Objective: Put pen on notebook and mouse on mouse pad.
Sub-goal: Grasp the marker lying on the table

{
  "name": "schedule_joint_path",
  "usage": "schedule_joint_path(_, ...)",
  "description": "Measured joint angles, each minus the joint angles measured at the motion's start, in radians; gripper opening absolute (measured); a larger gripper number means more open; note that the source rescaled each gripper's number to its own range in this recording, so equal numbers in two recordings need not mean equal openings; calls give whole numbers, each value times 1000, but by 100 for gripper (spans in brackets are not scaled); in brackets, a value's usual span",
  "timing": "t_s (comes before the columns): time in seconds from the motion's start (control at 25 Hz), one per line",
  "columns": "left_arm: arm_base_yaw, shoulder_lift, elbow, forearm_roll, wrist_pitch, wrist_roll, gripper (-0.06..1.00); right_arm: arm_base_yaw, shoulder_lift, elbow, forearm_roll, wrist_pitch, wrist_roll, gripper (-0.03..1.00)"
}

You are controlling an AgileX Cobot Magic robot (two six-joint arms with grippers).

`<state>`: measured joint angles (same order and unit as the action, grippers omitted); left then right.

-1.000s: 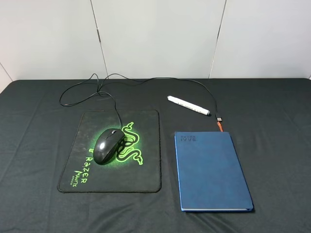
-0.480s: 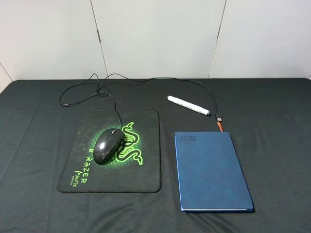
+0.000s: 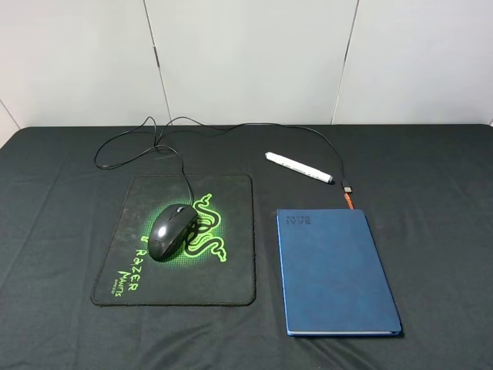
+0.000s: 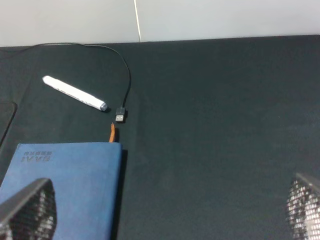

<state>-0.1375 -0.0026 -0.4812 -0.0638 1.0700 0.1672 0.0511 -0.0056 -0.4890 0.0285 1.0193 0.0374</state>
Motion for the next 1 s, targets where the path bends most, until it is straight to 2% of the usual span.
schedule_joint_path(1.0,0,0,0,0,0,0,100,0,0,0,30,0,0,100)
